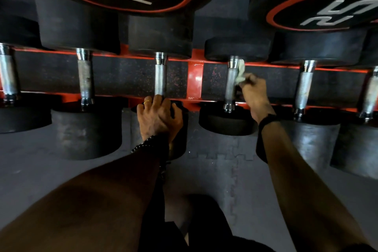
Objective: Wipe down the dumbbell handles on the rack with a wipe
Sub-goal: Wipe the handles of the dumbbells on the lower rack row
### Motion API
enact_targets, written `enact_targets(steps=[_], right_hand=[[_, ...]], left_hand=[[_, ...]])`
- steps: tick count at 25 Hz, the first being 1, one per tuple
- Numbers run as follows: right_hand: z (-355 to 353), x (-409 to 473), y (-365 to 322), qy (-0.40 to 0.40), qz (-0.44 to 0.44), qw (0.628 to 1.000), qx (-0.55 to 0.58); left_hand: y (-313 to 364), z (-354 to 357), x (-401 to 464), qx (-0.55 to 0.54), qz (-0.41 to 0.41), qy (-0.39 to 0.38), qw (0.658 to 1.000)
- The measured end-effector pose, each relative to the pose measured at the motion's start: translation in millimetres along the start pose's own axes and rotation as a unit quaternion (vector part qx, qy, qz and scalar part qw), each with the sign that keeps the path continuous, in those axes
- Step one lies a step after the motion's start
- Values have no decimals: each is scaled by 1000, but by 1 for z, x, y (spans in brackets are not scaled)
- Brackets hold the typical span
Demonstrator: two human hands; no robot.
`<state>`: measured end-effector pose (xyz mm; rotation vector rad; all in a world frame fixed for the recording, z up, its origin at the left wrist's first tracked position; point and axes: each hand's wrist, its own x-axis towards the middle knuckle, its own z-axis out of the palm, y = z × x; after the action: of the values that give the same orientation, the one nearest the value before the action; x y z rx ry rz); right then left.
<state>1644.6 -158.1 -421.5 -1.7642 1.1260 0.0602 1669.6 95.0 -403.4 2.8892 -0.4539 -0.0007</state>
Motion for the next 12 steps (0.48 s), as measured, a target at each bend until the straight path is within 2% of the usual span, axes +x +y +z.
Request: enact_targets(steps=[2, 3, 6, 8, 9, 12], right_hand=[[-12, -21, 14, -105, 18, 990, -93], [-15, -22, 11, -115, 14, 989, -97], [-6, 0, -31, -45, 50, 986, 151], [2, 6, -33, -40, 46, 985, 164], [1, 0, -22, -67, 49, 987, 137], [-13, -18, 3, -232, 79, 967, 69]], left_hand=[[0, 0, 0, 4, -1, 2, 1000], [0, 0, 0, 5, -1, 3, 1000], [1, 0, 0, 8, 2, 6, 1000], [2, 0, 0, 11, 0, 8, 1000], [1, 0, 0, 10, 0, 5, 1000], [-2, 2, 0, 11, 3, 6, 1000]])
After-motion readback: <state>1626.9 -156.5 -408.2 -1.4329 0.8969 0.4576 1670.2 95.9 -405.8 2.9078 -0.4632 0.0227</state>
